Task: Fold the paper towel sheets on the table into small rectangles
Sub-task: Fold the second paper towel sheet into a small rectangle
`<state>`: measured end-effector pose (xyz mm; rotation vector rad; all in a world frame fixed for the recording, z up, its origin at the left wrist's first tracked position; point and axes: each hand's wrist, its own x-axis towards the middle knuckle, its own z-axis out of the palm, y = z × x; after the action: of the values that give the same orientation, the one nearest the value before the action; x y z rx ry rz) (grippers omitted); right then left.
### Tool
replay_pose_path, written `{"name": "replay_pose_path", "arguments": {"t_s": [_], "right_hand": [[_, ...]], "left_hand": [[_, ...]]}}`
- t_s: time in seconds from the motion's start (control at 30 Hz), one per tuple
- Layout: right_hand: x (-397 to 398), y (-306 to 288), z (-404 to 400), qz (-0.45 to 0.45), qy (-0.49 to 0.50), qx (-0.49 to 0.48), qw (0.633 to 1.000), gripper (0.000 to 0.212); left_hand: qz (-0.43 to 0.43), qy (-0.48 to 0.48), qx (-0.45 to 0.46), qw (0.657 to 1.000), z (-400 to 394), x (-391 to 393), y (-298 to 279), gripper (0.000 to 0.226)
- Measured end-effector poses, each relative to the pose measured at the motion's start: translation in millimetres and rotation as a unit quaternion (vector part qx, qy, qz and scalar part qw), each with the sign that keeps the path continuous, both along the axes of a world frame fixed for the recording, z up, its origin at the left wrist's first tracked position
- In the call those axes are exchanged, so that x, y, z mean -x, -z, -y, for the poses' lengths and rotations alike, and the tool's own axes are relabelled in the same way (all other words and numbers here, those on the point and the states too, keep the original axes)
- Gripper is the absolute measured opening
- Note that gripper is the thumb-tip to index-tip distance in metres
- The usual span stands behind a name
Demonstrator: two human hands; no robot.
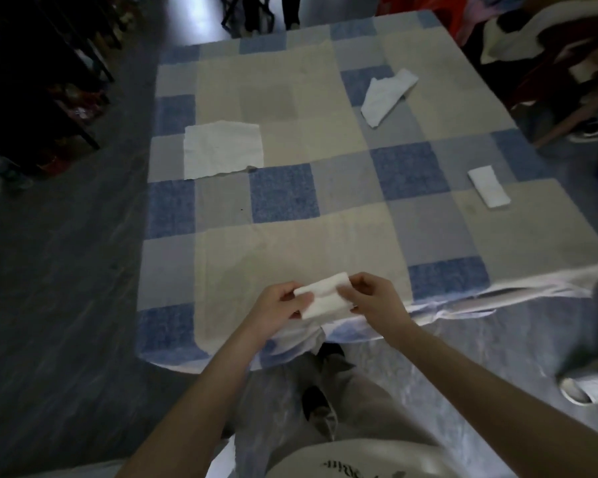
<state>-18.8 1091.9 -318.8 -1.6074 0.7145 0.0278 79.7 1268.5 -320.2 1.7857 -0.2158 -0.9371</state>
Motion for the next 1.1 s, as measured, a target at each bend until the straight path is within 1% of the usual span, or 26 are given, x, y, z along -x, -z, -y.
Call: {"name": "replay_pose_path", "arguments": {"t_s": [0.07, 0.13, 0.23, 0.3, 0.37, 0.43, 0.5, 0.53, 0.6, 0.63, 0.67, 0.77, 0.8, 0.87, 0.93, 1.03, 1.1], "right_hand": [[17, -2, 7, -0.009, 0.035, -0.024, 0.999, 0.012], [34, -4, 16, -0.032, 0.041, -0.048, 0.998, 0.01], [57, -13, 26, -0.088, 0.026, -0.113, 0.989, 0.015], [70, -18, 34, -0.094, 0.035, -0.118, 0.988, 0.02], [82, -21, 44, -0.075, 0.057, -0.097, 0.991, 0.022], [94, -21, 58, -0.063, 0.069, -0.066, 0.993, 0.023], [108, -22, 75, -0.06, 0.062, -0.029, 0.996, 0.022], [115, -23, 85, -0.062, 0.055, -0.007, 0.997, 0.022], [133, -23, 107, -0.068, 0.047, 0.028, 0.996, 0.021], [143, -24, 119, -0.072, 0.041, 0.041, 0.996, 0.021], [153, -25, 132, -0.072, 0.032, 0.054, 0.995, 0.021], [183, -25, 174, -0.078, -0.002, 0.097, 0.992, 0.028], [193, -24, 188, -0.084, -0.004, 0.113, 0.99, 0.028], [211, -24, 219, -0.085, 0.022, 0.132, 0.987, 0.03], [227, -26, 251, -0.083, 0.049, 0.137, 0.986, 0.033], [243, -32, 299, -0.08, 0.072, 0.15, 0.983, 0.028], [247, -38, 327, -0.081, 0.073, 0.17, 0.979, 0.026]], "left_hand": [[-0.017, 0.0, 0.018, 1.0, 9, 14, 4, 0.01], [-0.029, 0.016, 0.024, 0.999, 19, 26, 7, 0.008], [-0.043, 0.044, 0.035, 0.997, 37, 40, 6, 0.013], [-0.041, 0.062, 0.04, 0.996, 52, 46, 1, 0.009], [-0.029, 0.088, 0.039, 0.995, 71, 50, -5, 0.008], [0.005, 0.122, 0.021, 0.992, 92, 56, -9, 0.004], [0.055, 0.159, -0.004, 0.986, 114, 63, -9, 0.018], [0.085, 0.177, -0.012, 0.98, 126, 69, -9, 0.018], [0.124, 0.219, -0.018, 0.968, 149, 82, -11, 0.005], [0.142, 0.238, -0.018, 0.961, 162, 89, -11, 0.011], [0.152, 0.259, -0.022, 0.954, 176, 97, -13, 0.016], [0.157, 0.304, -0.042, 0.939, 222, 126, -18, 0.01], [0.166, 0.311, -0.053, 0.934, 238, 134, -15, 0.012], [0.164, 0.302, -0.065, 0.937, 271, 149, -13, 0.014], [0.142, 0.258, -0.057, 0.954, 304, 161, -17, 0.011], [0.087, 0.13, -0.03, 0.987, 348, 174, -28, 0.008], [0.052, 0.043, -0.037, 0.997, 369, 173, -27, 0.008]]}}
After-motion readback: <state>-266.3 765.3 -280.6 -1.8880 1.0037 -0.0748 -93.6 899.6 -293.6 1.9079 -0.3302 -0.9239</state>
